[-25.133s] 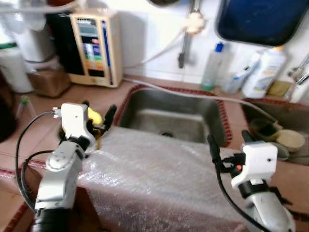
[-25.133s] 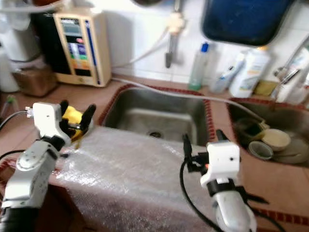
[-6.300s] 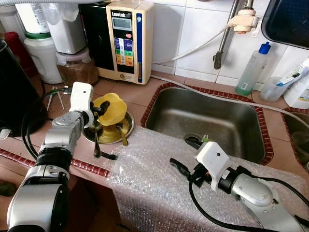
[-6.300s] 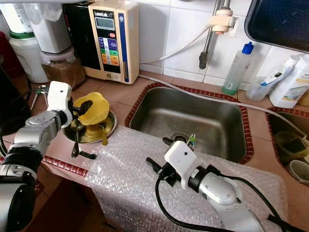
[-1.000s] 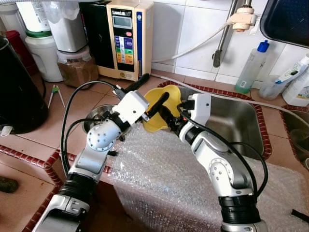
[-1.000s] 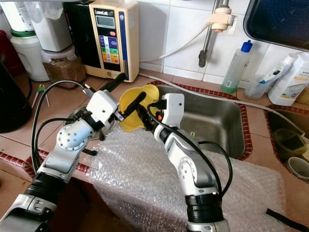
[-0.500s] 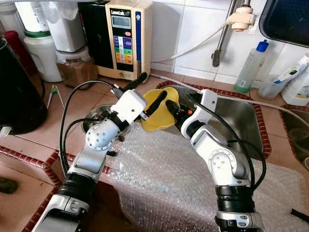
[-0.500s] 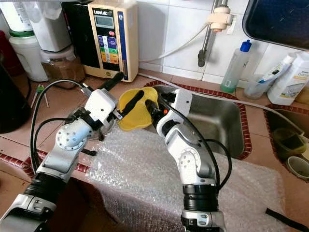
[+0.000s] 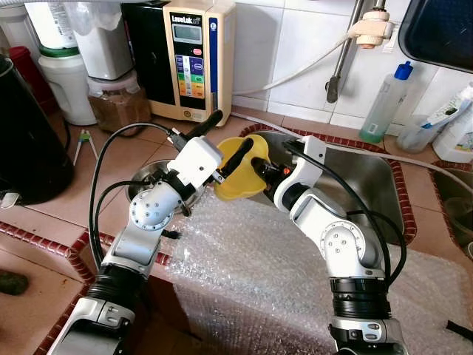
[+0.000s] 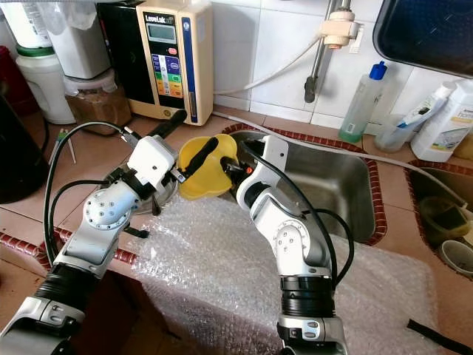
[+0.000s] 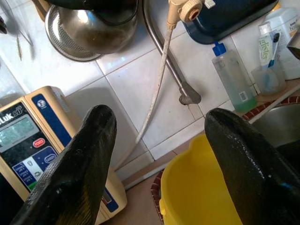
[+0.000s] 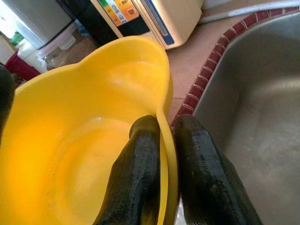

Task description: Kitchen organization

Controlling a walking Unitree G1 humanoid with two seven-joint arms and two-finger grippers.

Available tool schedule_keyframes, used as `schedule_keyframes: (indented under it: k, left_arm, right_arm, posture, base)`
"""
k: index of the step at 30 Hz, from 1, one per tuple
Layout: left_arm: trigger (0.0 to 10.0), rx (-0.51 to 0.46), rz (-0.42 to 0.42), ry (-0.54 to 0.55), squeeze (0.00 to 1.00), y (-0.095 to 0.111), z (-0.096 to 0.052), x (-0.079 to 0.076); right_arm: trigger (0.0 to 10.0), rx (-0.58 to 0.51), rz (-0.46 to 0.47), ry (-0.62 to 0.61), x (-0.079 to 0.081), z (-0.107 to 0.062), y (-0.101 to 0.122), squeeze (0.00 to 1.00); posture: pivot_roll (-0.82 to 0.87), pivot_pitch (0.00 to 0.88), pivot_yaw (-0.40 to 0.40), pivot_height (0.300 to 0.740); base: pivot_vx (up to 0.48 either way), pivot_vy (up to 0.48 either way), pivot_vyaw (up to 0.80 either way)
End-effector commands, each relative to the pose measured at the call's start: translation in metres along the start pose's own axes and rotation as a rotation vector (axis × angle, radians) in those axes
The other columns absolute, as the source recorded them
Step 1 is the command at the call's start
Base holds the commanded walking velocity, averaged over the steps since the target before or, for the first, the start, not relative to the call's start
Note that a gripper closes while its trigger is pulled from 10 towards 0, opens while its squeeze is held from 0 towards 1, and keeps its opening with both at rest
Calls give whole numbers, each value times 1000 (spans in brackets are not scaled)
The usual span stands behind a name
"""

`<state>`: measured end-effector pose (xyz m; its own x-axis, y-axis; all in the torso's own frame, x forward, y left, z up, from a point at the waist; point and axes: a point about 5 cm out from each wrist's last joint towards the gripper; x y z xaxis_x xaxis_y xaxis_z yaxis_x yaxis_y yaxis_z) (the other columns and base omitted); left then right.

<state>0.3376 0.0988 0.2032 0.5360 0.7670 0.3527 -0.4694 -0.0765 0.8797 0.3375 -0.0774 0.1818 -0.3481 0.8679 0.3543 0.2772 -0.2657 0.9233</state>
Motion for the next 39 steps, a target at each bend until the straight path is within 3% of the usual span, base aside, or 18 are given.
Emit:
schedule_keyframes:
  k: [1,10,11,12,13,14,20,24,28,30,32,34,39]
  left_arm:
    - [0,-42,6,-25,0,8,5,-4]
    - [0,-37,-11,-46,0,7,4,-7]
    - [1569,-35,-24,-59,0,6,3,-8]
    - [3765,-35,-29,-65,333,6,3,-9]
    - [7725,-37,-40,-72,1000,6,3,-10]
    - [10000,-36,-50,-77,1000,6,3,-11]
    - [10000,-7,-95,-122,1000,3,2,-16]
    - [10000,47,-194,-189,1000,-3,-1,-20]
    - [10000,64,-226,-187,1000,-5,-1,-17]
    - [10000,102,-236,-173,1000,-9,-3,-8]
    - [10000,110,-241,-167,1000,-10,-3,-4]
    - [10000,148,-254,-167,1000,-13,-6,2]
    - [10000,227,-282,-250,1000,-19,-11,3]
  right_arm:
    - [0,8,11,-39,-6,0,3,0]
    - [0,20,26,-53,-8,0,1,0]
    - [0,18,26,-58,-9,0,1,0]
    - [0,18,26,-59,-9,0,1,0]
    - [0,17,27,-59,-9,0,1,0]
    - [0,16,28,-60,-9,0,2,0]
    - [0,11,33,-68,-10,0,2,0]
    - [0,8,22,-94,-14,0,2,0]
    - [0,-6,-15,-134,-19,-1,4,0]
    - [0,-55,-83,-259,-36,-6,12,0]
    - [0,-68,-121,-288,-41,-8,15,0]
    - [0,-95,-155,-383,-57,-17,20,0]
    - [0,-108,-227,-541,-84,-34,22,0]
  posture:
    - [68,0,-24,740]
    - [70,0,-25,740]
    - [70,0,-24,740]
    - [70,0,-24,740]
    - [71,0,-24,740]
    - [71,0,-24,740]
    - [75,0,-22,740]
    - [77,0,-22,740]
    - [78,0,-22,740]
    - [77,0,-22,740]
    - [76,0,-21,740]
    - [72,0,-20,740]
    - [70,0,-19,740]
  base:
    - [0,0,0]
    - [0,0,0]
    - [0,0,0]
    - [0,0,0]
    - [0,0,0]
    - [0,0,0]
    - [0,0,0]
    - [0,0,0]
    - [0,0,0]
    - [0,0,0]
    - [0,0,0]
    - [0,0,0]
    - [0,0,0]
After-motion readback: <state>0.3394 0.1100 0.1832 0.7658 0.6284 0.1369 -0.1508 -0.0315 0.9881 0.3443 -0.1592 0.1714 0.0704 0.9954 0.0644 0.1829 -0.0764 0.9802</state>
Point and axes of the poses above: a point about 5 cm out from each wrist's last joint towards the gripper, its own z axis pointing out of the wrist towards the gripper, its own y axis along the axis of the wrist's last joint, x = y × z, and after that the axes turned 13 degrees about -z, right-handed
